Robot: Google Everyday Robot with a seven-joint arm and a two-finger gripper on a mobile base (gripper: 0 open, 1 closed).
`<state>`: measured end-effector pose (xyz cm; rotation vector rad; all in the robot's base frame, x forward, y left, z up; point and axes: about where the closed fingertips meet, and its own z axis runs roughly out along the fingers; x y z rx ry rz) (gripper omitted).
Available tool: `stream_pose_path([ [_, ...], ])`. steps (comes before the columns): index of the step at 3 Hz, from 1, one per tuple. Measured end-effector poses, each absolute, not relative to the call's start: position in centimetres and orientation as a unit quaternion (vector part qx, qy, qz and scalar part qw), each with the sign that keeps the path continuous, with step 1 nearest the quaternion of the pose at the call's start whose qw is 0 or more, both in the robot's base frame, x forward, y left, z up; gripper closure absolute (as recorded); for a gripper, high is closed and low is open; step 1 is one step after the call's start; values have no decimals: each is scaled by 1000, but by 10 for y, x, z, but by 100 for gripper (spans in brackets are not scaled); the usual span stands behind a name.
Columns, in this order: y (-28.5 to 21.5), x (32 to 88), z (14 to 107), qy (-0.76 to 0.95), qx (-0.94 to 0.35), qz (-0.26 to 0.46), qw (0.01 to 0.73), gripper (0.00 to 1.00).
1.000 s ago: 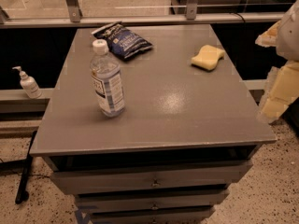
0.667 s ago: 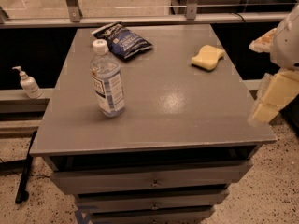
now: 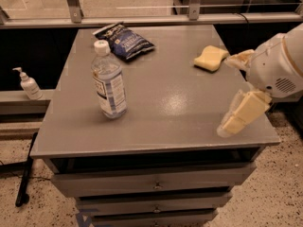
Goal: Move blue plastic bottle near sponge
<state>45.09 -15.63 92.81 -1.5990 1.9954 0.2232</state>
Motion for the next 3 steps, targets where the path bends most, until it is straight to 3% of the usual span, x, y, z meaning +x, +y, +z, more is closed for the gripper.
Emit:
stream_pose_path([
  [3, -40, 454, 901, 674, -576, 255, 387, 0],
])
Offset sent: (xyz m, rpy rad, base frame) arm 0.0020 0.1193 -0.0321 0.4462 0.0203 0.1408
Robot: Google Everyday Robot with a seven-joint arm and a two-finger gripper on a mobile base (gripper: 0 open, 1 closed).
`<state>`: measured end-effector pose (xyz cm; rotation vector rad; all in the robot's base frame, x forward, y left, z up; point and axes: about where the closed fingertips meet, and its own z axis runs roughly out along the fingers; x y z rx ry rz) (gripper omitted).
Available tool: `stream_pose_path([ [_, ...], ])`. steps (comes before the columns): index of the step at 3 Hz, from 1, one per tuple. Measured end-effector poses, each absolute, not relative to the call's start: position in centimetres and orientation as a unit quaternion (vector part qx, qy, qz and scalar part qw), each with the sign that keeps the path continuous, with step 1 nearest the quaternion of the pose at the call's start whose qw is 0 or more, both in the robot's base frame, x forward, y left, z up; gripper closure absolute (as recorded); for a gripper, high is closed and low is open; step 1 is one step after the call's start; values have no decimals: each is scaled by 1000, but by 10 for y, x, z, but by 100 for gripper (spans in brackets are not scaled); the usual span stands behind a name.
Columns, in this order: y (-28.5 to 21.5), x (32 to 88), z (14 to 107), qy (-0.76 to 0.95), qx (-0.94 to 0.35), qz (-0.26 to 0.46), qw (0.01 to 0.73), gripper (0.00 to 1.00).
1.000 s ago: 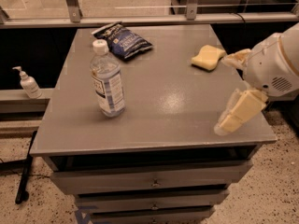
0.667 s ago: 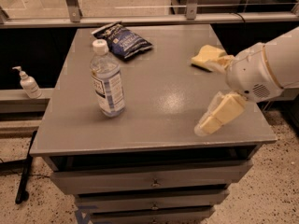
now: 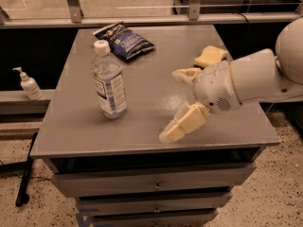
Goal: Move blue plastic bottle near sponge
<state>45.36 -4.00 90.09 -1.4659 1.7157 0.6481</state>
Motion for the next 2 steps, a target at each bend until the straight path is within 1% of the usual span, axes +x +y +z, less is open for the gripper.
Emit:
stream_pose_path([
  [1, 0, 461, 898, 647, -564, 293, 421, 0],
  [2, 31, 478, 896, 633, -541, 311, 458, 0],
])
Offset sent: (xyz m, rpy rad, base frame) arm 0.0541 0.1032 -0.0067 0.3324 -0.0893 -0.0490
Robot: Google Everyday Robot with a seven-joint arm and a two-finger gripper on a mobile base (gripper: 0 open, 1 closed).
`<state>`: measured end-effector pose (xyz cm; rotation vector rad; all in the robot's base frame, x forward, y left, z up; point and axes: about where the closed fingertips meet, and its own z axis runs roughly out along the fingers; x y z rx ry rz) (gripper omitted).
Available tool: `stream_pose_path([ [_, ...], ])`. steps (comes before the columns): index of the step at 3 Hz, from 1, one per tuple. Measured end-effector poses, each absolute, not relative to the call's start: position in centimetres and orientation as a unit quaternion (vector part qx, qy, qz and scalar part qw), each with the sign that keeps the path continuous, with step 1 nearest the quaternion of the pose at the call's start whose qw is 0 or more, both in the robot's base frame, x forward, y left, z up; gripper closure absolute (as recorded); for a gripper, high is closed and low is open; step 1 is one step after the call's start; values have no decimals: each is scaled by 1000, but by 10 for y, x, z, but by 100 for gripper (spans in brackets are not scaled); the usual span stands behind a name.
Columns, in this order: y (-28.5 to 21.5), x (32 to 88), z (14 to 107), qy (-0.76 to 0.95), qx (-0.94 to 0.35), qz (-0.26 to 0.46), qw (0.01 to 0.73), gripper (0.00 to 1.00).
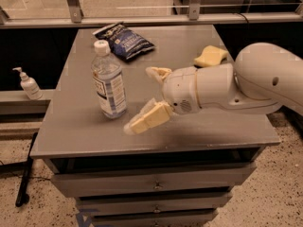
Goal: Move blue plastic bottle near sponge
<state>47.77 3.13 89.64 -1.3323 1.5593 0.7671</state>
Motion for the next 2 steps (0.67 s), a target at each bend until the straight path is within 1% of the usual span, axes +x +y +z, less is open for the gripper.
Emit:
stream_pose_path([
  [1, 53, 506, 893, 624, -508, 320, 500, 0],
  [2, 70, 527, 888, 621, -470, 336, 530, 2],
])
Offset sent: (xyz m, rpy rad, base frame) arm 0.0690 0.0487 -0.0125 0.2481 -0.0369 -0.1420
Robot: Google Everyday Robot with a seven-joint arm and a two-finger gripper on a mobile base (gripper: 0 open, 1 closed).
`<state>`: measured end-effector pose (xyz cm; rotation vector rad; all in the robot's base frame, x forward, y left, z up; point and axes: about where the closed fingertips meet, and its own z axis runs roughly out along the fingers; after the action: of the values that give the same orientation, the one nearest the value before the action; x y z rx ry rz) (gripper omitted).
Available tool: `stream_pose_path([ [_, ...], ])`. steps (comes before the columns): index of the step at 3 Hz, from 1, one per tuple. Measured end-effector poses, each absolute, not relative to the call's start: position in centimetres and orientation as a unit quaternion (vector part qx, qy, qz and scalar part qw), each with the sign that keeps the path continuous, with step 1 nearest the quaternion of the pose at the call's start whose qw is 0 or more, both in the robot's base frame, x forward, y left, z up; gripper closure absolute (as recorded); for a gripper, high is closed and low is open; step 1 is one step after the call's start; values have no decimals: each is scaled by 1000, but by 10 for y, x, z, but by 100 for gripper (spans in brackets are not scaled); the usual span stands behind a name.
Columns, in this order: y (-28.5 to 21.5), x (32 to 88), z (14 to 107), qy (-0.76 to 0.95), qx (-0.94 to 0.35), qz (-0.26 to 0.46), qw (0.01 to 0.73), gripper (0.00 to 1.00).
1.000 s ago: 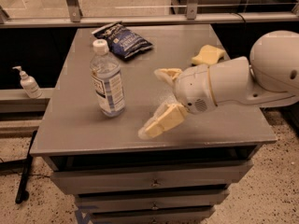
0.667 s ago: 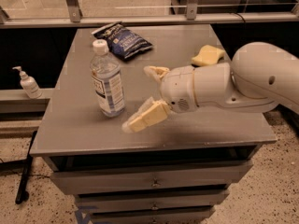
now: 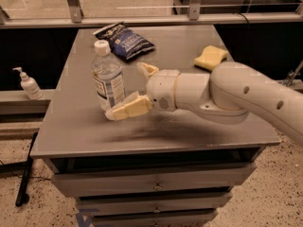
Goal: Move blue plastic bottle near sponge
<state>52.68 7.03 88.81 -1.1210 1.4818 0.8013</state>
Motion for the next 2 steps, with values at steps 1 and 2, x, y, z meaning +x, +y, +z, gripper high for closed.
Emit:
stream_pose_path([
  [1, 90, 533, 892, 615, -436, 362, 549, 24],
  [2, 97, 535, 896, 612, -414, 376, 560, 47],
])
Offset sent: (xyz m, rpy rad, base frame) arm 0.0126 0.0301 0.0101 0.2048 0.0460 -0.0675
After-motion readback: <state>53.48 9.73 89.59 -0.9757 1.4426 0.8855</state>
